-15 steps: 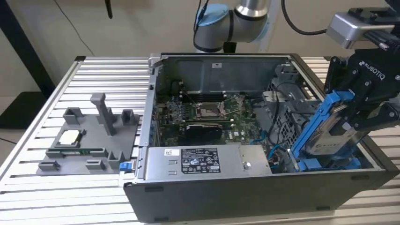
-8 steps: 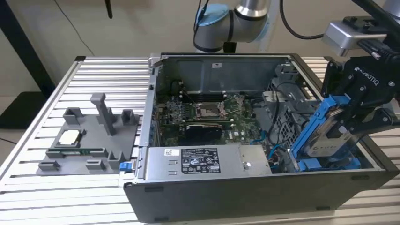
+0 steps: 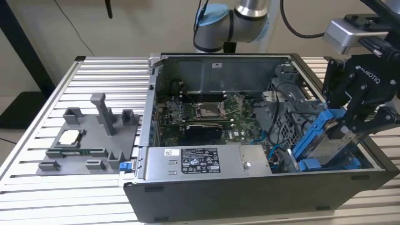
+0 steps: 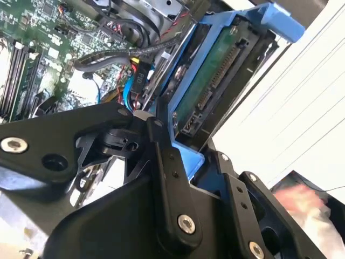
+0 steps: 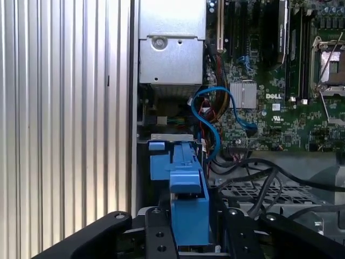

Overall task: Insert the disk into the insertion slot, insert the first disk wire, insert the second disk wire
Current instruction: 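Insert the disk into the insertion slot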

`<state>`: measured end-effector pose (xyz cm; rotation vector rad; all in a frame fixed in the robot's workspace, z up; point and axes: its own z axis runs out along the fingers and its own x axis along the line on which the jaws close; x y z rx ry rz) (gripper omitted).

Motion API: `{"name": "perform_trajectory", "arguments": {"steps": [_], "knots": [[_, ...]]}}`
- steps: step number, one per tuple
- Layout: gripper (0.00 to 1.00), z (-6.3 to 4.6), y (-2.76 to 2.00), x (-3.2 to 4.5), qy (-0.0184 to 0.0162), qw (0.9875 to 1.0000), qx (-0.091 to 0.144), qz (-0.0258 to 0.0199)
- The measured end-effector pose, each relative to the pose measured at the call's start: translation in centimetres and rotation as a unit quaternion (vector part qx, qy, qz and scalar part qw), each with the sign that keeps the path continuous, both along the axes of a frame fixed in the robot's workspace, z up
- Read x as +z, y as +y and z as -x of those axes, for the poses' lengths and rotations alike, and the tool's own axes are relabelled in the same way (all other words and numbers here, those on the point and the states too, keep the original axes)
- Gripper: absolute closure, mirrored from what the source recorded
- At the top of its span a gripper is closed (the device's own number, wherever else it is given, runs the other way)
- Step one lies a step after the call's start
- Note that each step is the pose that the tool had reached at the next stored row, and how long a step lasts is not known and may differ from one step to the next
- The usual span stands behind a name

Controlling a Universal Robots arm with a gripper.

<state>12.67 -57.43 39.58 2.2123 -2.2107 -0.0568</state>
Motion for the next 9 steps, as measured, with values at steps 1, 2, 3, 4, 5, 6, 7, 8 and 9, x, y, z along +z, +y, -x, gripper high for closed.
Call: {"name": "perform_trajectory", "arguments": {"steps": [1,2,3,4,5,6,7,8,9], "knots": [[0.60,0.03,0.01,-0.01,-0.0002,1.0000,0.000,-0.0002],[0.60,0.07,0.04,0.01,-0.0007,1.0000,0.000,-0.0011],[0.60,0.06,0.06,0.00,-0.0007,1.0000,0.000,-0.0022],[0.60,0.06,0.09,-0.01,-0.0008,1.0000,-0.001,-0.0025],[0.60,0.08,0.13,-0.03,-0.0008,1.0000,-0.002,-0.0033],[0.60,0.08,0.14,-0.12,-0.0008,1.0000,-0.002,-0.0054],[0.60,0.08,0.14,-0.16,-0.0008,1.0000,-0.003,-0.0082],[0.60,0.09,0.11,-0.18,-0.0008,0.9999,-0.004,-0.0129],[0.60,0.10,-0.06,-0.18,-0.0008,0.9999,-0.004,-0.0158]]}}
